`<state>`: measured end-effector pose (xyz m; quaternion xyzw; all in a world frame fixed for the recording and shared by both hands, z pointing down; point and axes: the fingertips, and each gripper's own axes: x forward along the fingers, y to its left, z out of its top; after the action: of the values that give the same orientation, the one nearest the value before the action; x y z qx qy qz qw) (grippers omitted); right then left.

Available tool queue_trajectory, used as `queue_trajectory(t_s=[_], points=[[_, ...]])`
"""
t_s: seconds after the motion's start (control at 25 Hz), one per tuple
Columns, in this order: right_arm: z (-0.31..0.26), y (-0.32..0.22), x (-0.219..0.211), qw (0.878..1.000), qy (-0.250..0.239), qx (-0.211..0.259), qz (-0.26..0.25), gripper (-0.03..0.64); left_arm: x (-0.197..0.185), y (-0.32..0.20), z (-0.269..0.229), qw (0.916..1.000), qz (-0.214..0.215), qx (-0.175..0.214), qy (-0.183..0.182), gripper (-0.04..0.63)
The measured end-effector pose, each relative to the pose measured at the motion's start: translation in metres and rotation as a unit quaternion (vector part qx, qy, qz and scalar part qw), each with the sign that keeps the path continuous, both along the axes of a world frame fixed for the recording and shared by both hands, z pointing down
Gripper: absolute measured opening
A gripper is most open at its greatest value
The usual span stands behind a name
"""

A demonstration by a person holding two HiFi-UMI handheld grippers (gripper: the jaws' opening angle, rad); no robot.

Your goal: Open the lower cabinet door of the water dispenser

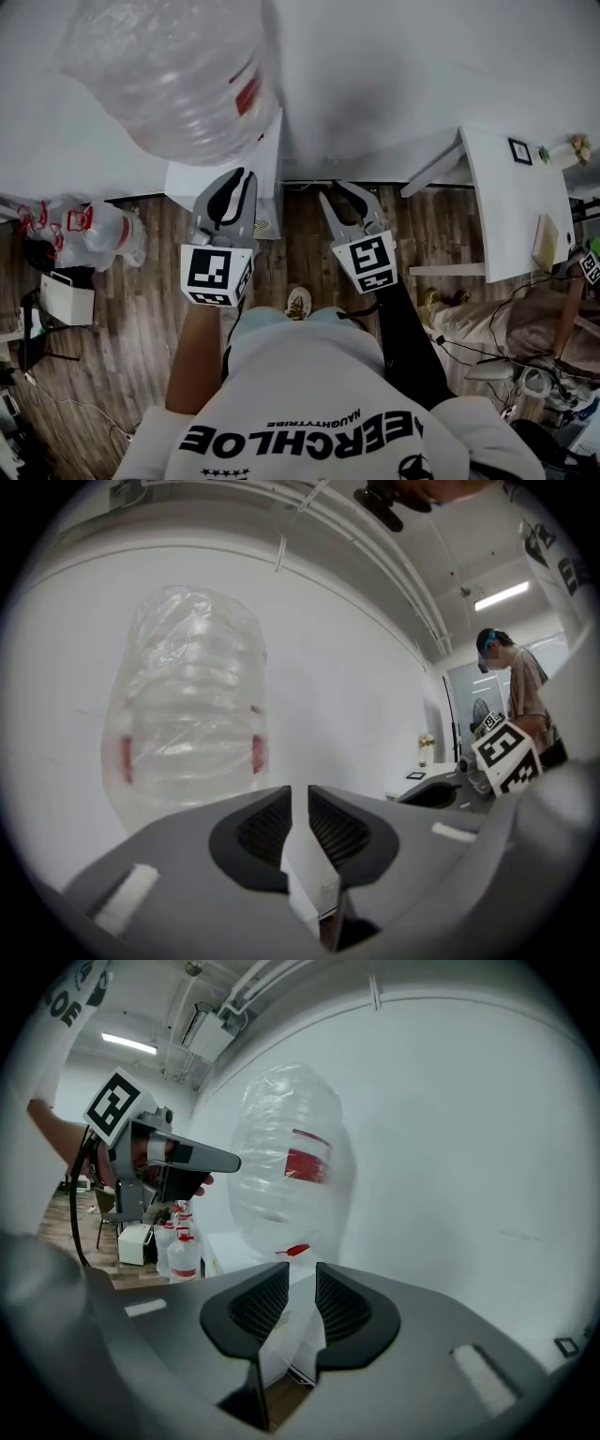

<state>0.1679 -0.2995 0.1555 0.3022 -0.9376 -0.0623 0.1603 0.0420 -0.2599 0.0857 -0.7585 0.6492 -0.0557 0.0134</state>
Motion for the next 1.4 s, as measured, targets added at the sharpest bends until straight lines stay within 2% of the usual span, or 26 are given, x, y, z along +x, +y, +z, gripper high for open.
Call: queue_trajectory(t_s=[0.28, 0.56, 0.92, 1.04, 1.16, 1.4], points=[[0.021, 0.0, -0.016, 0.999, -0.004, -0.05, -0.005, 0.069, -0.011, -0.003, 0.015, 0.9994, 0.016, -0.03, -0.006, 0.057], [0.055, 0.003, -0.013, 0.995, -0.002, -0.096, -0.018, 0.069, 0.005, -0.005, 0.044, 0.9964, 0.04, -0.072, -0.021, 0.057], [0.136, 0.026, -0.018, 0.988, 0.057, -0.141, -0.028, 0.069, 0.006, -0.004, 0.091, 0.9915, 0.059, -0.111, -0.034, 0.057], [0.163, 0.038, -0.023, 0.984, 0.069, -0.161, -0.022, 0.069, 0.004, -0.003, 0.108, 0.9902, 0.068, -0.119, -0.026, 0.057], [0.191, 0.054, -0.037, 0.98, 0.083, -0.177, -0.024, 0.071, 0.009, -0.002, 0.122, 0.987, 0.085, -0.136, -0.001, 0.057], [0.244, 0.078, -0.058, 0.973, 0.124, -0.193, -0.028, 0.079, 0.007, 0.003, 0.167, 0.9806, 0.125, -0.15, 0.02, 0.057]])
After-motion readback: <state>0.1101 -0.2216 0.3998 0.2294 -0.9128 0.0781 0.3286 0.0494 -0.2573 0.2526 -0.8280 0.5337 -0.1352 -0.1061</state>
